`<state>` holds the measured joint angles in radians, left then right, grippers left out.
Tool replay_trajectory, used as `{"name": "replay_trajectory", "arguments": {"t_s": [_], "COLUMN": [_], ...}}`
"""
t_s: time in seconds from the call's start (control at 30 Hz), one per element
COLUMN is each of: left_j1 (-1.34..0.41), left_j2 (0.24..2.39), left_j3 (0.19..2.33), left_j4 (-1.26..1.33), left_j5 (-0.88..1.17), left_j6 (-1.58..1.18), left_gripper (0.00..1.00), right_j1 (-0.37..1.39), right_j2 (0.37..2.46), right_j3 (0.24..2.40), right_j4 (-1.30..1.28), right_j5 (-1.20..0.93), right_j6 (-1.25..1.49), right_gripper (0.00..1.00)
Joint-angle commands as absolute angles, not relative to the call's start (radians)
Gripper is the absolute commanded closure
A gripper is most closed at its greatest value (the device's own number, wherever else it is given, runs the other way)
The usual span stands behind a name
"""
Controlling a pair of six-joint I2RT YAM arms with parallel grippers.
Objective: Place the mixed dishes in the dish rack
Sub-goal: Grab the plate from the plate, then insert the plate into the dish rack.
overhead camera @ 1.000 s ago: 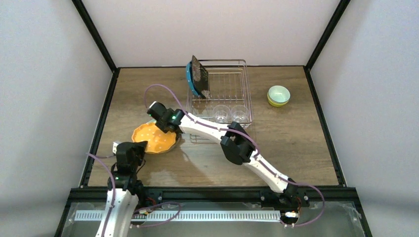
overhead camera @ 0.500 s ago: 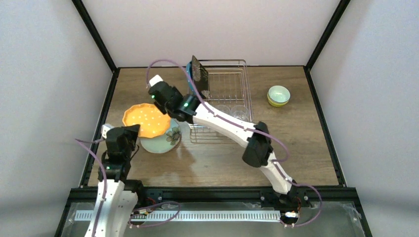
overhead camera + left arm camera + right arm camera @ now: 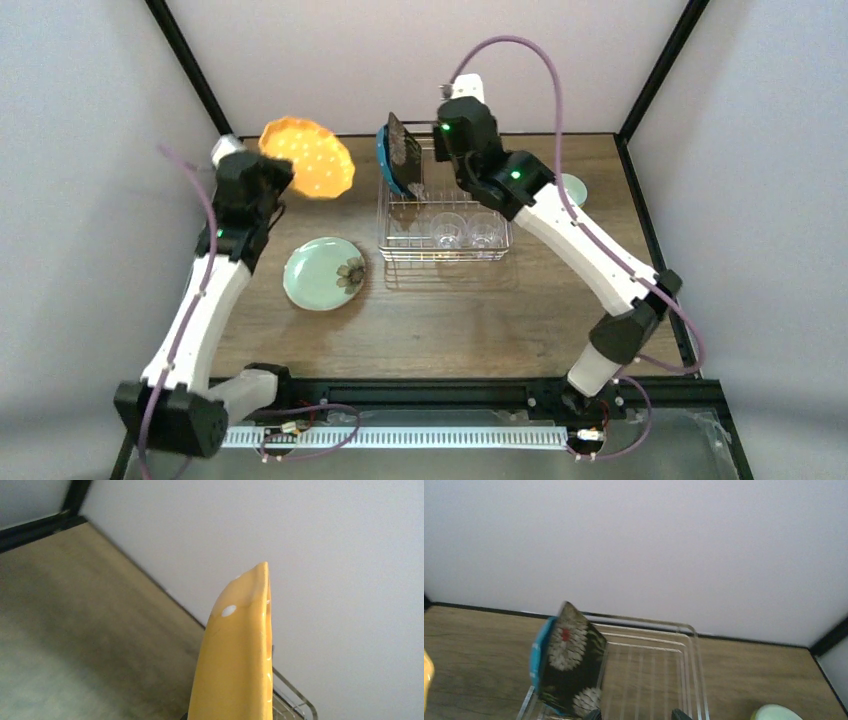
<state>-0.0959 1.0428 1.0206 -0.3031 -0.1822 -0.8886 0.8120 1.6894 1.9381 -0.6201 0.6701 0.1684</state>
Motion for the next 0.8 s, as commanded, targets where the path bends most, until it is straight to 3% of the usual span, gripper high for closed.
{"name": "replay_trajectory", "arguments": {"t_s": [0.0, 0.37, 0.57, 0.77], "left_j1": [-0.262, -0.531, -0.609, -0.657], "left_j2": [1.248, 1.754, 1.937, 2.09], "left_j3": [1.313, 1.865, 2.023, 2.119], "left_j4": [-0.12, -0.195, -0.22, -0.238], "left_j5": [-0.282, -0.497, -0.672, -0.821], "left_j6": [-0.665, -0.325, -0.211, -0.207], "left_gripper": [0.97, 0.97, 0.97, 0.97], "right_j1": [0.754, 0.61, 0.485, 0.472], "right_j2": [1.599, 1.486, 1.427, 1.417], "right_j3": [1.768, 1.546, 1.451, 1.419], "right_j4": [-0.586, -0.566, -0.554, -0.558], "right_j5": [0.667, 0.608, 0.475, 0.454], "right_j6": [0.241, 0.312, 0.402, 0.427], "right_gripper": [0.18, 0.18, 0.18, 0.18]}}
